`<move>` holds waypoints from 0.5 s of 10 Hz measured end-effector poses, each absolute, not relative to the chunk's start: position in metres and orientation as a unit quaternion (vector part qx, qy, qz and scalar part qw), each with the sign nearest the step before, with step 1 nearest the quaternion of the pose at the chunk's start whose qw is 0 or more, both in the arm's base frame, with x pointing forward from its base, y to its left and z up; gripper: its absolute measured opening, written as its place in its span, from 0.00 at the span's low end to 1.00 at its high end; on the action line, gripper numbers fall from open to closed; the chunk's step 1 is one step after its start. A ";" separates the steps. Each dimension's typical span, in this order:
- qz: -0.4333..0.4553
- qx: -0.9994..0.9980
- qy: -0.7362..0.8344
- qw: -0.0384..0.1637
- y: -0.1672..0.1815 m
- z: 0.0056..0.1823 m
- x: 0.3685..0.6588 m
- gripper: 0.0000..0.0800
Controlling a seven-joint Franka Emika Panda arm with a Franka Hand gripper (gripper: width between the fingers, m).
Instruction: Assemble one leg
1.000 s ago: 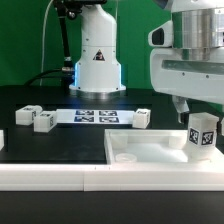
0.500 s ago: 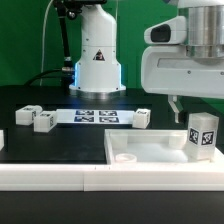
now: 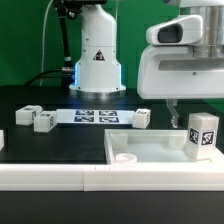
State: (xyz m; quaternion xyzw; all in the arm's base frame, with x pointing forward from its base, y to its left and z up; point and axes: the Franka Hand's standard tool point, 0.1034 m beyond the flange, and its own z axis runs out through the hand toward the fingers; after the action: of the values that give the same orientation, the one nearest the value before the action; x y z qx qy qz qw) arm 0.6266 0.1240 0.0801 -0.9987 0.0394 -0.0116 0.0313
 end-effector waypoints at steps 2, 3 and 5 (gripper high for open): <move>-0.033 -0.999 -0.009 0.031 0.121 0.081 0.632 0.81; -0.044 -0.997 -0.050 0.029 0.116 0.081 0.632 0.81; -0.043 -0.996 -0.075 0.027 0.112 0.080 0.632 0.81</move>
Offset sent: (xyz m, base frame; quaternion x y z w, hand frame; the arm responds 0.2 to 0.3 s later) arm -0.0035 -0.0054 -0.0043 0.0337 -0.0074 -0.1498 0.9881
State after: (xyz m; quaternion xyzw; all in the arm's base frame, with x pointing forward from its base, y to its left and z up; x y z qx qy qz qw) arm 0.6319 0.1121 0.0796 -0.9959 -0.0746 -0.0433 0.0270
